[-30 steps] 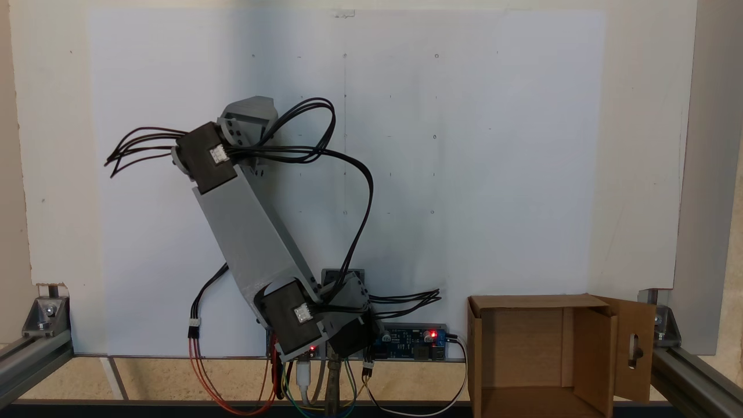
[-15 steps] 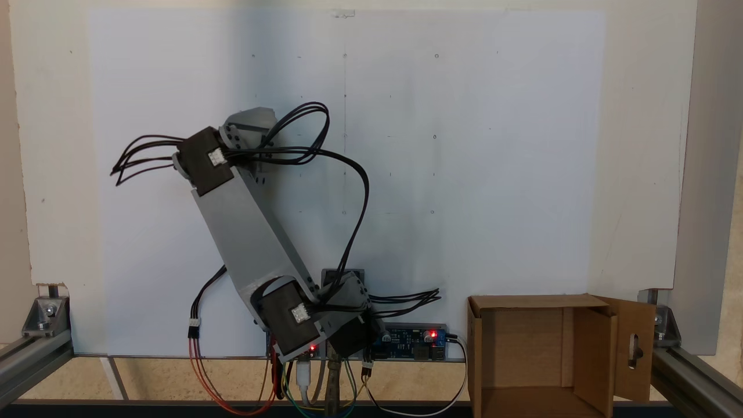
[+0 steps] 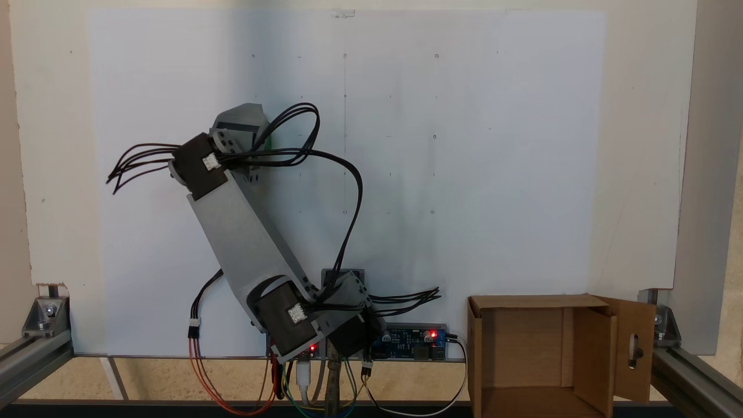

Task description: Grasp a green dice and put it in the bin.

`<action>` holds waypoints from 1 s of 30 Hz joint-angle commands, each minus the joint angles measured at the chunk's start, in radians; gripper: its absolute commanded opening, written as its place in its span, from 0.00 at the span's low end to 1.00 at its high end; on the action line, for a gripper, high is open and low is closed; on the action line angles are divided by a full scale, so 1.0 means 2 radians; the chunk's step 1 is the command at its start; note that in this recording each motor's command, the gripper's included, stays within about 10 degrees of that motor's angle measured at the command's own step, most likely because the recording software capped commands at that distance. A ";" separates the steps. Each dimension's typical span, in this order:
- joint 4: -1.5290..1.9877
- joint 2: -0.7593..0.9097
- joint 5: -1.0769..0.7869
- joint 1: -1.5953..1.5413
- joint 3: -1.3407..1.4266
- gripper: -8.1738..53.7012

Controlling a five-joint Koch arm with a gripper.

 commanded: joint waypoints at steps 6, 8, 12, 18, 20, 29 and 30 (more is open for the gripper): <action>-0.029 -0.023 0.038 0.001 -0.006 0.83; -0.035 -0.027 0.038 0.001 -0.005 0.83; -0.041 -0.035 0.038 0.001 -0.005 0.83; -0.059 -0.040 0.038 0.002 -0.002 0.75; -0.067 -0.045 0.038 0.003 -0.001 0.75; -0.084 -0.053 0.038 0.004 0.010 0.50; -0.084 -0.053 0.038 0.005 0.012 0.45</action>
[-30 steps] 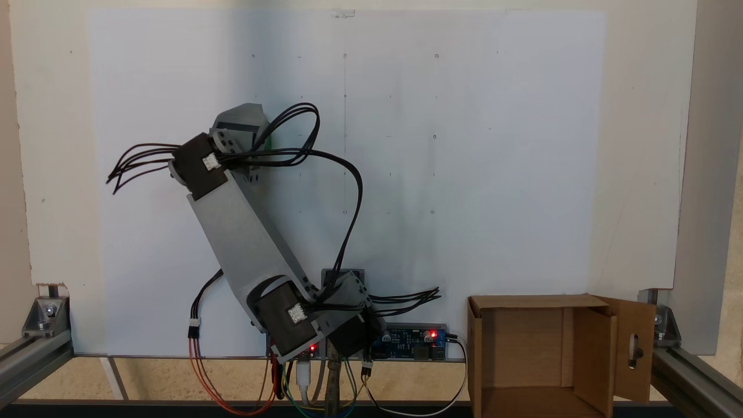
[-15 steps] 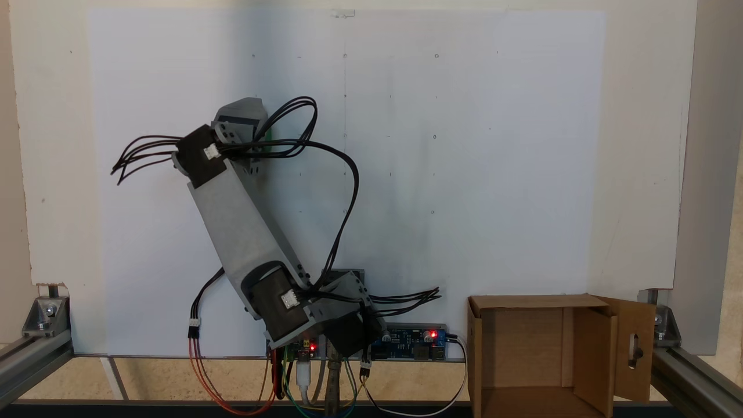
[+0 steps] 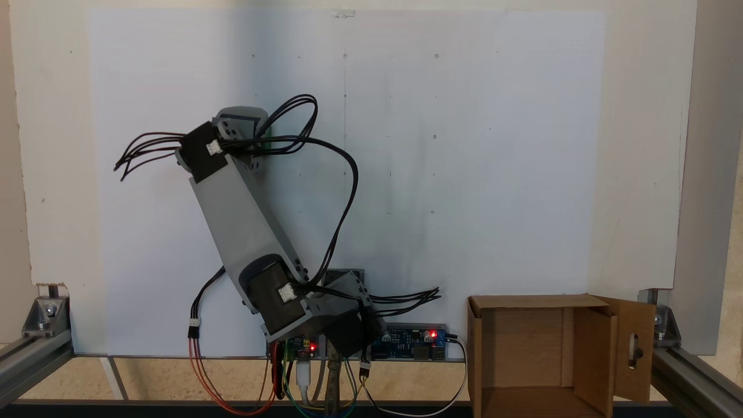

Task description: Grasp a green dice and put it in the bin.

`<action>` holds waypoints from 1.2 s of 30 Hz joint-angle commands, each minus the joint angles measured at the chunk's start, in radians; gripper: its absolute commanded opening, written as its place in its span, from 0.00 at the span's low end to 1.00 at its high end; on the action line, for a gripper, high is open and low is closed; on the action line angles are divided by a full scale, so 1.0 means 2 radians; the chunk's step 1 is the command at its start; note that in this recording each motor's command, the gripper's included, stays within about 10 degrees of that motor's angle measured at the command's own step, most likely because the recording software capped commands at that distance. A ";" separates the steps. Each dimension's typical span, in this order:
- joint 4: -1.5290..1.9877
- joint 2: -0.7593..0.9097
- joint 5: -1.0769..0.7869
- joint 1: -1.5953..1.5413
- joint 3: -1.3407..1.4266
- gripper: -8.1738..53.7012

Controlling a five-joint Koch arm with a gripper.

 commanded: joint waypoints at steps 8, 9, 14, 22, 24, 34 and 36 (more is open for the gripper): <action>-0.014 0.005 0.038 0.012 0.005 0.36; -0.012 0.005 0.038 0.012 0.008 0.36; 0.029 0.044 0.038 0.011 0.017 0.36; 0.097 0.248 0.020 0.087 0.033 0.36; 0.097 0.304 0.002 0.118 0.030 0.36; 0.088 0.427 -0.162 0.363 0.018 0.36; 0.081 0.427 -0.198 0.426 0.008 0.36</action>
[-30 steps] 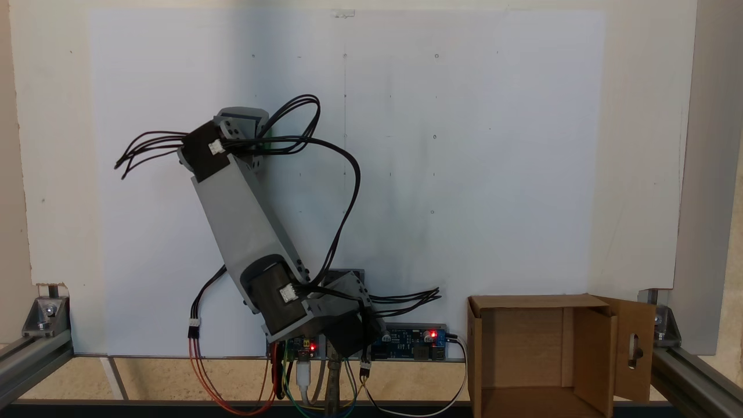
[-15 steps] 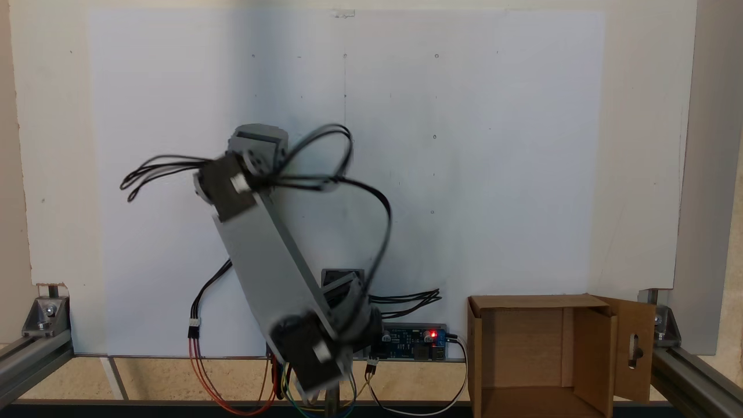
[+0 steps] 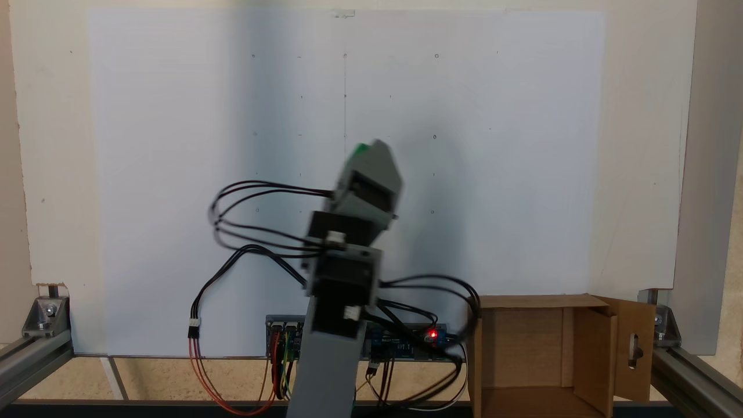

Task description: Grasp a green dice and put it in the bin.

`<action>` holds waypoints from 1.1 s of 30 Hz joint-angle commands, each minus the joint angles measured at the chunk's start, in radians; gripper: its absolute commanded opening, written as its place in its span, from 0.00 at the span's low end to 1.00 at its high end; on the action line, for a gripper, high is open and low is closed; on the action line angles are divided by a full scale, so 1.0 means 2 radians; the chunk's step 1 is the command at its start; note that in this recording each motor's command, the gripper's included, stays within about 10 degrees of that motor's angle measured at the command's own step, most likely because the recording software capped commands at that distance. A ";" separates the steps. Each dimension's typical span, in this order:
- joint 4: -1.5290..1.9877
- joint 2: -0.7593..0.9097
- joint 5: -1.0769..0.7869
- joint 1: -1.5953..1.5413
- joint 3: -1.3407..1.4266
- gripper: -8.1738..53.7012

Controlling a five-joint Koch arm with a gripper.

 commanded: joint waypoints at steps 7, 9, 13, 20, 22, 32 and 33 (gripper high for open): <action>-0.018 -0.041 -0.206 0.304 -0.109 0.36; -0.018 -0.064 -0.248 0.378 -0.128 0.36; -0.017 -0.114 -0.326 0.521 -0.181 0.36; -0.017 -0.196 -0.428 0.722 -0.248 0.36; -0.014 -0.219 -0.449 0.752 -0.248 0.36; 0.039 -0.311 -0.519 0.797 -0.216 0.36; 0.036 -0.312 -0.519 0.798 -0.216 0.36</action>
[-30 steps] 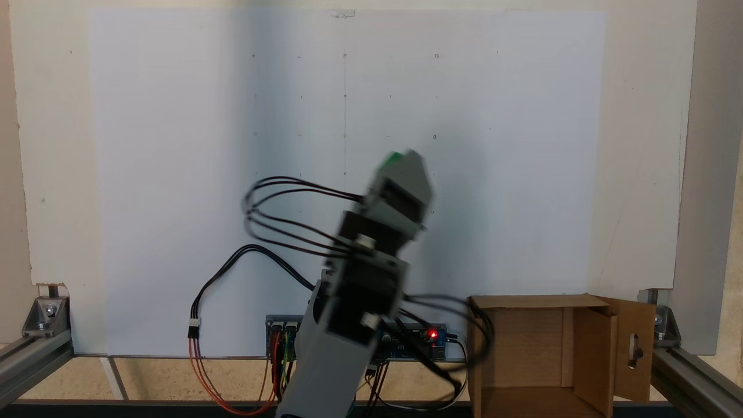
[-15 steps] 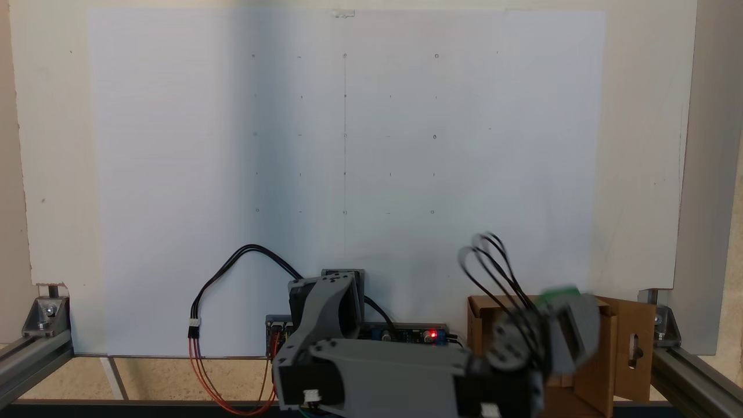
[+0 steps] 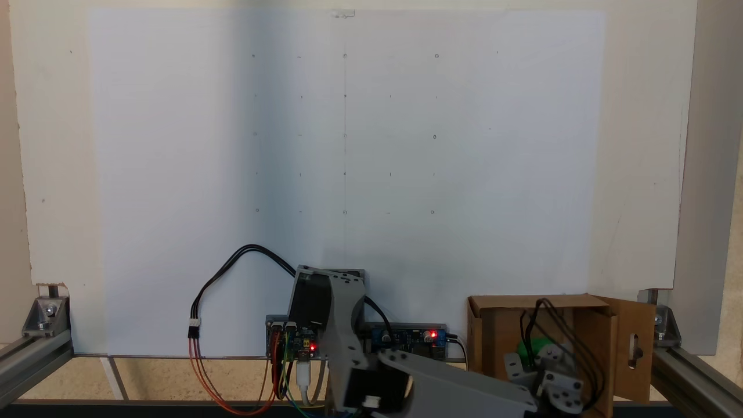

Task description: Grasp a green dice and put it in the bin.

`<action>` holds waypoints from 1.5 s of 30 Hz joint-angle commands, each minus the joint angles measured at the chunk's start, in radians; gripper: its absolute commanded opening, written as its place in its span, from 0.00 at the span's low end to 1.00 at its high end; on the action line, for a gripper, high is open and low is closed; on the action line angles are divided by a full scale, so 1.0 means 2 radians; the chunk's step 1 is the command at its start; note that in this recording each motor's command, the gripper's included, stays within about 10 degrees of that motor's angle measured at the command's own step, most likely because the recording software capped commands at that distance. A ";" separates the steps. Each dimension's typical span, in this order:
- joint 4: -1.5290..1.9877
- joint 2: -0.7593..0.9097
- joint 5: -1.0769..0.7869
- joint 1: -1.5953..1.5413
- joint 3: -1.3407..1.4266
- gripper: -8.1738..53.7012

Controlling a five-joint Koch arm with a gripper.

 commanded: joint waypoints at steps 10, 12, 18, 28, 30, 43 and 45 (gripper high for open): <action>-0.054 -0.002 -0.028 0.025 -0.016 0.77; -0.078 0.003 0.029 0.021 -0.018 0.79; -0.100 0.117 0.175 -0.118 -0.074 0.85; -0.097 0.248 0.293 -0.472 -0.028 0.86; -0.097 0.258 0.294 -0.543 -0.008 0.86; -0.206 0.347 0.298 -0.923 0.210 0.87; -0.267 0.374 0.301 -0.935 0.262 0.87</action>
